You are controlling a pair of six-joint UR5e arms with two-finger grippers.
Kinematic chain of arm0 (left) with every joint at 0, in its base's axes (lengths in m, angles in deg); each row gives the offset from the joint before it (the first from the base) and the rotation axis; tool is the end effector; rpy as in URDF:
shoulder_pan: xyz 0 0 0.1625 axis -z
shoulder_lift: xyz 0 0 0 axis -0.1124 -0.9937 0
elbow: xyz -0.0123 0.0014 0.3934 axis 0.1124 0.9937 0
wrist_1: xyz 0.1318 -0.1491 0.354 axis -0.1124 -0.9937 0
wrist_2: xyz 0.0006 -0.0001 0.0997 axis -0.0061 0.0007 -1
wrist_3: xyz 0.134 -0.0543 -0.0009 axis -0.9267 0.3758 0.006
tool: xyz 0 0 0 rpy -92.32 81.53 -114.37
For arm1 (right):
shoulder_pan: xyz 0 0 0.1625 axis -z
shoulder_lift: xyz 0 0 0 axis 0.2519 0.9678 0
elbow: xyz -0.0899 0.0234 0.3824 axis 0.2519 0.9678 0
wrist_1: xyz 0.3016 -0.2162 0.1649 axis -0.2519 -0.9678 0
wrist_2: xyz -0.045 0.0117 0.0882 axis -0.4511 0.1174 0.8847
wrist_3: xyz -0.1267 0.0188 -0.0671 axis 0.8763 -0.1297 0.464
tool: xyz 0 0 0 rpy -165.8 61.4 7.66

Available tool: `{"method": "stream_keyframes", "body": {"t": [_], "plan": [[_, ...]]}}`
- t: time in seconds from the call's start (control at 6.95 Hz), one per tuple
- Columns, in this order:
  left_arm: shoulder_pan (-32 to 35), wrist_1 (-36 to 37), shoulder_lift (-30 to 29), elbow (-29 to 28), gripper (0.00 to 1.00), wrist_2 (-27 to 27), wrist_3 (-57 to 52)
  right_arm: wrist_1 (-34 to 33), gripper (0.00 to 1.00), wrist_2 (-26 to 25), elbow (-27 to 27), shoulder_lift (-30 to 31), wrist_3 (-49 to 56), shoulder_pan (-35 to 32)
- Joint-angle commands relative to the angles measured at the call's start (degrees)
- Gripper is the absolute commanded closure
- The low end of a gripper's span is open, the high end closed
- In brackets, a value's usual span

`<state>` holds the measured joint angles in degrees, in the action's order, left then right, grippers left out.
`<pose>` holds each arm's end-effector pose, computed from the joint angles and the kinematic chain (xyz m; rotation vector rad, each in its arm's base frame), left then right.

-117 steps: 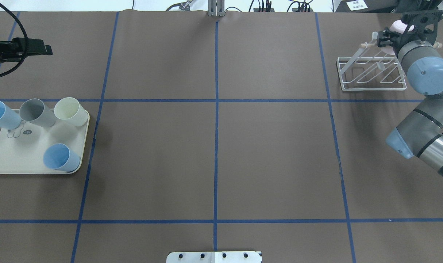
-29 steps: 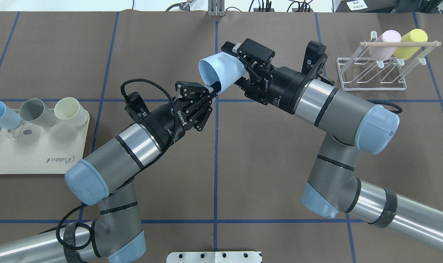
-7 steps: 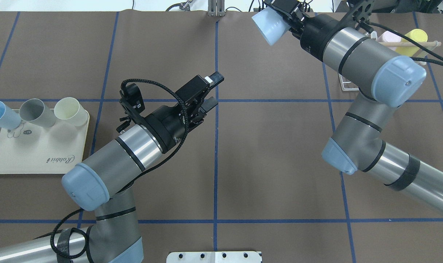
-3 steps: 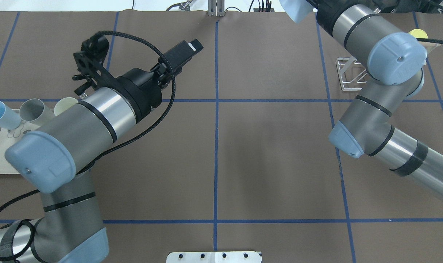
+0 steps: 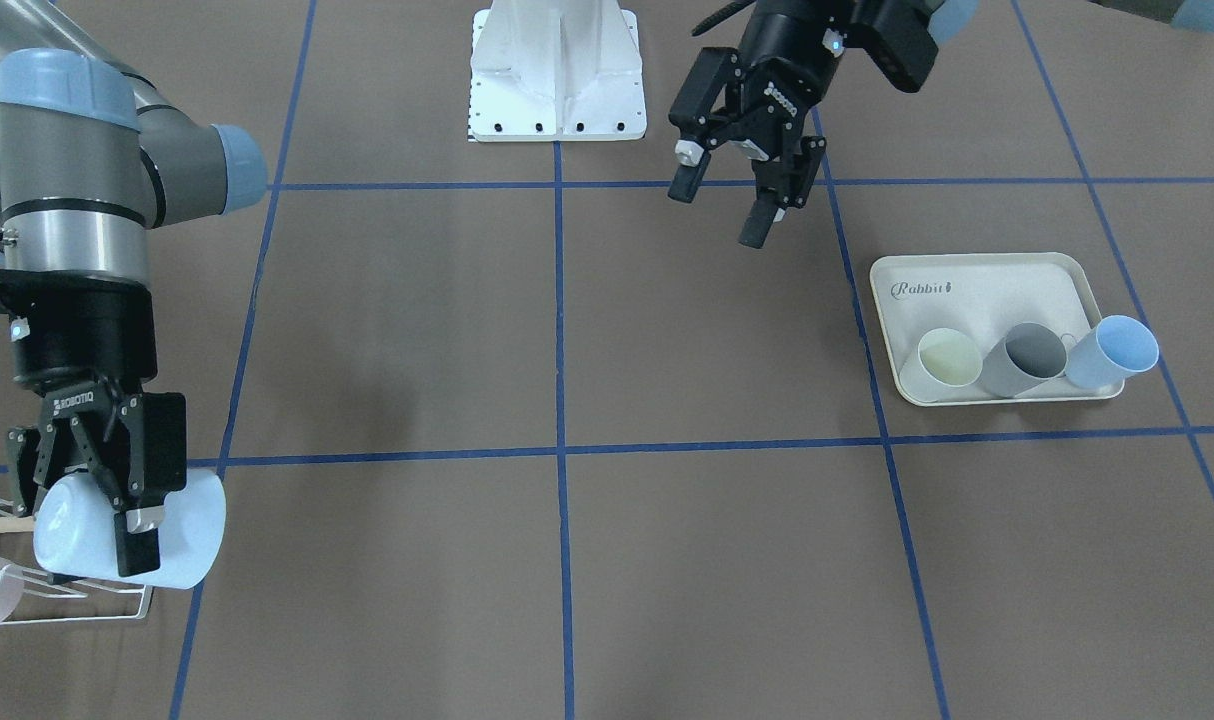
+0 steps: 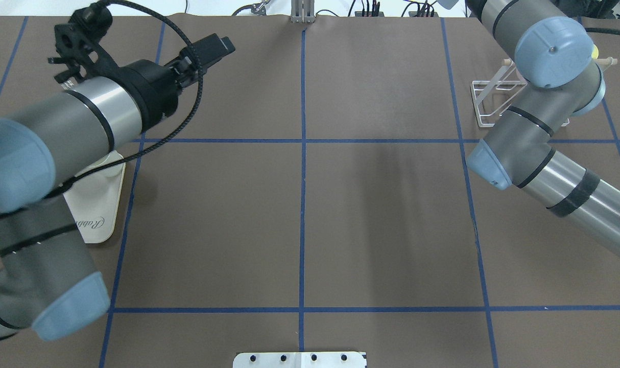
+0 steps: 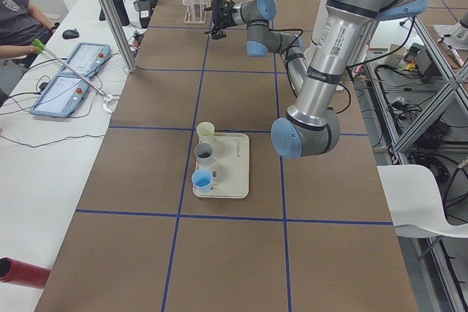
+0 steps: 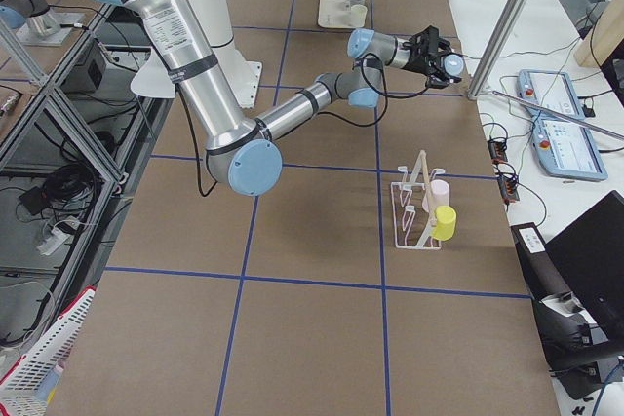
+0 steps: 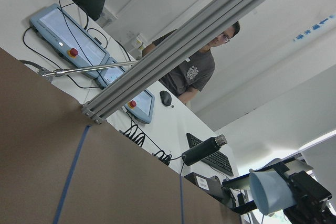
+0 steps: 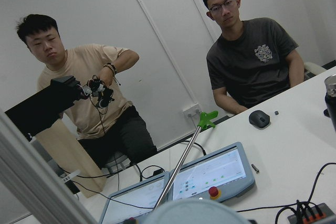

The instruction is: Transfer IKEA cup to right arm and place on rack

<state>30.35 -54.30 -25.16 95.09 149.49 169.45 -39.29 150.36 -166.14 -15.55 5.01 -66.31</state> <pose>0.3266 -0.4573 0.1310 0.7057 1.3487 -0.6783 -0.2703 -0.6533 0.2552 1.0867 -0.9825 0.8133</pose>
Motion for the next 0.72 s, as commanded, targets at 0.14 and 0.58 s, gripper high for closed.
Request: {"method": "stream_keyframes", "body": {"t": [0.14,0.58], "plan": [[15.1,11.8,6.5,2.2,0.00,20.0,-15.1,-1.2,0.95,-5.0,5.6,-0.8,8.7,-2.1],[25.1,12.8,15.2,1.6,0.00,34.8,-27.2,-0.9,0.93,-6.7,8.6,0.4,16.5,-2.7]]}}
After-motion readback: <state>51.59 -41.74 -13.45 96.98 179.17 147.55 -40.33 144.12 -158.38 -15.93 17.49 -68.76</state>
